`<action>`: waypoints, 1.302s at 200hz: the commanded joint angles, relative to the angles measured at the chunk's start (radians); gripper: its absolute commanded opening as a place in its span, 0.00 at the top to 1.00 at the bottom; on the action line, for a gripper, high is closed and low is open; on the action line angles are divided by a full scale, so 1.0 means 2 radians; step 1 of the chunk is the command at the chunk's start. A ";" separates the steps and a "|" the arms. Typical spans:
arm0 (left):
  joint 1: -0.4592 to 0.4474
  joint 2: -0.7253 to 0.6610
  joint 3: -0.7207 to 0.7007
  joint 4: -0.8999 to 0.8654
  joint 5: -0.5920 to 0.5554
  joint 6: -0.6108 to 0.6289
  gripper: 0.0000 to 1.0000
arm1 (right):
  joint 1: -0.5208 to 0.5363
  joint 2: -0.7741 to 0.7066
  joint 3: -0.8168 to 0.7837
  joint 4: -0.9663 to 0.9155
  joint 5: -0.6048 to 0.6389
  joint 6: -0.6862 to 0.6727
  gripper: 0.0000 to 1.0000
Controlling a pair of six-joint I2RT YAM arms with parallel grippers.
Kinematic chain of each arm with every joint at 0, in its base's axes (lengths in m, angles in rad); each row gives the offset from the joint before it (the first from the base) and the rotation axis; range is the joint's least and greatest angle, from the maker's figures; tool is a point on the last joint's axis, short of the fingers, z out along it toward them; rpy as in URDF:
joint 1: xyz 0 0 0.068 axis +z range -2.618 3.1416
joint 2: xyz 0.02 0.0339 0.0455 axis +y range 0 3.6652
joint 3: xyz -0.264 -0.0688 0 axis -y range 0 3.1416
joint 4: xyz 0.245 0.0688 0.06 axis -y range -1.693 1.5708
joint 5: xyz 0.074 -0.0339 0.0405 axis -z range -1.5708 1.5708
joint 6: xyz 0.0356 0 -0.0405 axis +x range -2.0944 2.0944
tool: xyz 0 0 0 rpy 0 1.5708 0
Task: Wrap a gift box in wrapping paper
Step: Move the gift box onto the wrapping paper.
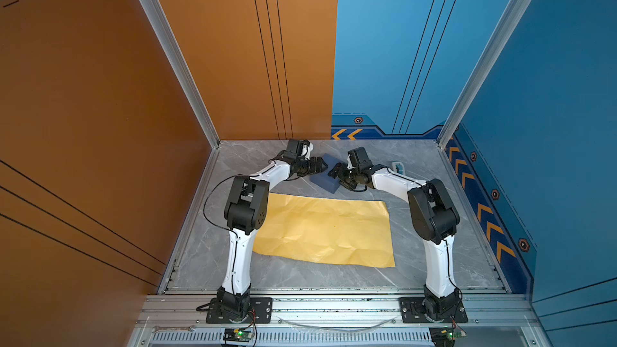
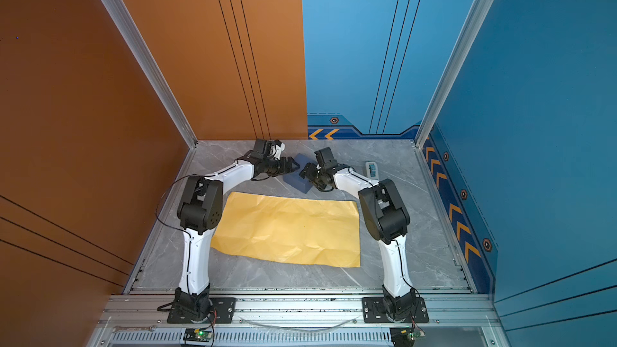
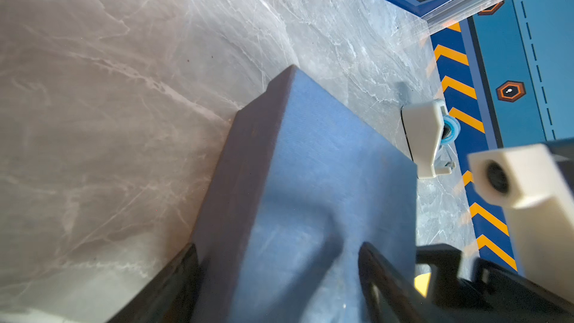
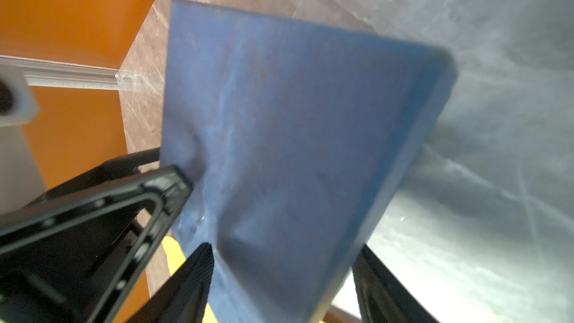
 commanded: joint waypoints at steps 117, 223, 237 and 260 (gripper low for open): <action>-0.005 -0.039 -0.036 -0.012 0.077 0.011 0.20 | 0.054 -0.082 -0.050 0.009 0.028 0.019 0.27; -0.012 -0.074 -0.080 -0.038 0.056 0.042 0.16 | 0.080 -0.136 -0.139 0.028 0.051 0.042 0.24; -0.009 -0.081 -0.080 -0.048 0.043 0.056 0.15 | 0.080 -0.150 -0.155 0.029 0.051 0.043 0.16; 0.003 -0.087 -0.072 -0.052 0.033 0.067 0.09 | 0.075 -0.183 -0.190 0.030 0.052 0.042 0.09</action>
